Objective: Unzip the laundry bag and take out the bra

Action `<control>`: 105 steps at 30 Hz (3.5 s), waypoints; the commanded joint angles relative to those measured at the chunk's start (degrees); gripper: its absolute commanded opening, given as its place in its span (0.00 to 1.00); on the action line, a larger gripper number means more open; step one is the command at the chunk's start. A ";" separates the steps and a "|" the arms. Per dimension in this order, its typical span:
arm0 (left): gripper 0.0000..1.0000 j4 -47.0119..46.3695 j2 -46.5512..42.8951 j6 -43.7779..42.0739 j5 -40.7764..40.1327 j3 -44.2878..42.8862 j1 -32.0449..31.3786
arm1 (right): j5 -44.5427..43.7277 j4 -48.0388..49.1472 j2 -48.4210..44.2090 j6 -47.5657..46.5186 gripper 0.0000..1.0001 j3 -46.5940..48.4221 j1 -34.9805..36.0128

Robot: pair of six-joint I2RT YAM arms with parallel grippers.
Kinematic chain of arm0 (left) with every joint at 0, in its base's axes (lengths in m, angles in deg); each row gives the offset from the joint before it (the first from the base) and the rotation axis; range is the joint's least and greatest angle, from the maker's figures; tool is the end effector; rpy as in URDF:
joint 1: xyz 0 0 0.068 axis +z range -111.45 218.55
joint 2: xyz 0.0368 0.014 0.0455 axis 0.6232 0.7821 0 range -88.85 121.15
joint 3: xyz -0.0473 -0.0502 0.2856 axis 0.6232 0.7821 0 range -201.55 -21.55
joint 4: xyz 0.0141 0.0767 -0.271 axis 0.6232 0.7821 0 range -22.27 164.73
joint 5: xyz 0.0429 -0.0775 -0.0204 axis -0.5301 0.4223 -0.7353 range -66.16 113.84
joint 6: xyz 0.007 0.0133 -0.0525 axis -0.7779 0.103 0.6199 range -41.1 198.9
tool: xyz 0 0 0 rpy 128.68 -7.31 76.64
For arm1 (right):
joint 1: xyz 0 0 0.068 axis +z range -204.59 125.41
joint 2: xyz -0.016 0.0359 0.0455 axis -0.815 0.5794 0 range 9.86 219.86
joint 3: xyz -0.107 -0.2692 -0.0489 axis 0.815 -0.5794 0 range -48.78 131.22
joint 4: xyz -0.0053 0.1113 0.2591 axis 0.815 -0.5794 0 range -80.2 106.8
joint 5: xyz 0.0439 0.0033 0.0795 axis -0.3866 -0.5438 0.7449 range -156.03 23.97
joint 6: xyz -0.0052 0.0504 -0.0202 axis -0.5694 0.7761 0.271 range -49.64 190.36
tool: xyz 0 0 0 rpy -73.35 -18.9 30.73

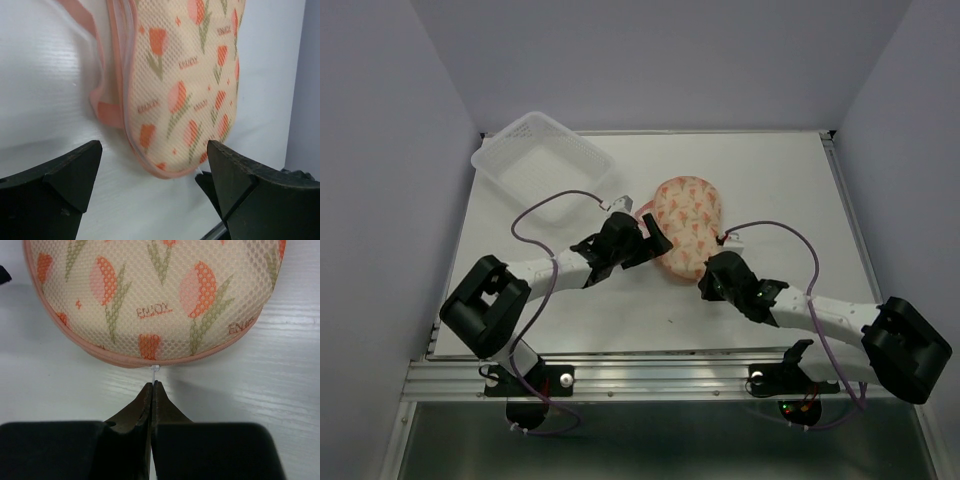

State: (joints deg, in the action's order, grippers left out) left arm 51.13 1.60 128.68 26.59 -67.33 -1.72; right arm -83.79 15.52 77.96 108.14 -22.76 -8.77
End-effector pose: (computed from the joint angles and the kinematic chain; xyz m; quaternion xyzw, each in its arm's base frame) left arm 0.2673 -0.2287 0.2022 -0.0588 0.8553 -0.3784 0.3490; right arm 0.1689 0.1578 0.1695 -0.0027 0.9093 0.1550 0.3861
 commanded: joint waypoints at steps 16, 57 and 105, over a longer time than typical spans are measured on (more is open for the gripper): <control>0.93 -10.21 6.66 14.29 -7.76 -0.10 -10.27 | 3.17 8.22 3.19 -0.52 0.01 2.72 0.06; 0.99 -7.92 -1.86 6.02 1.83 4.65 -2.16 | 0.96 4.61 -2.10 0.36 0.01 0.26 0.06; 0.99 -4.97 -5.27 9.21 -8.00 -0.53 -12.90 | -14.75 -18.23 -5.09 -10.62 1.00 26.77 -2.41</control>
State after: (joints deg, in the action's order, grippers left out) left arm 41.19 3.77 142.95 23.55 -64.70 -14.47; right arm -94.24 0.15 71.84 99.31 -3.37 -11.28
